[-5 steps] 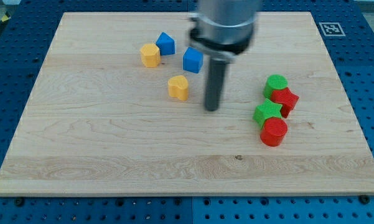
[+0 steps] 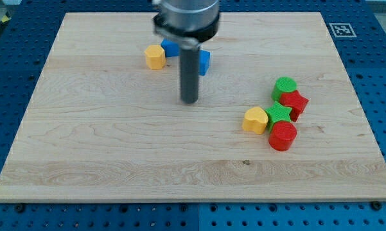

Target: Push the yellow heart close to green star

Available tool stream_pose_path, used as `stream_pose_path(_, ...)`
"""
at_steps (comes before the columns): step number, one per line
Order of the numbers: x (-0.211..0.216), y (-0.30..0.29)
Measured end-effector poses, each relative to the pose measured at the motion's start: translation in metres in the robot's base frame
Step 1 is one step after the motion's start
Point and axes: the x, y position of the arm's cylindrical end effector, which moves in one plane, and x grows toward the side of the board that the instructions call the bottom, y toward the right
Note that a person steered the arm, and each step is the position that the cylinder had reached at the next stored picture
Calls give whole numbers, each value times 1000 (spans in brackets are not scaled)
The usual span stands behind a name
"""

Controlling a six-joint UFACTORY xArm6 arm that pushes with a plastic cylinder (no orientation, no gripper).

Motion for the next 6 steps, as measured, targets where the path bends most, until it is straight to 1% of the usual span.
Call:
stream_pose_path(1, 53, 62)
stream_pose_path(2, 16, 101)
stream_pose_path(3, 2, 85)
stream_pose_path(4, 83, 78)
stream_pose_path(5, 105, 176)
stream_pose_path(6, 53, 252)
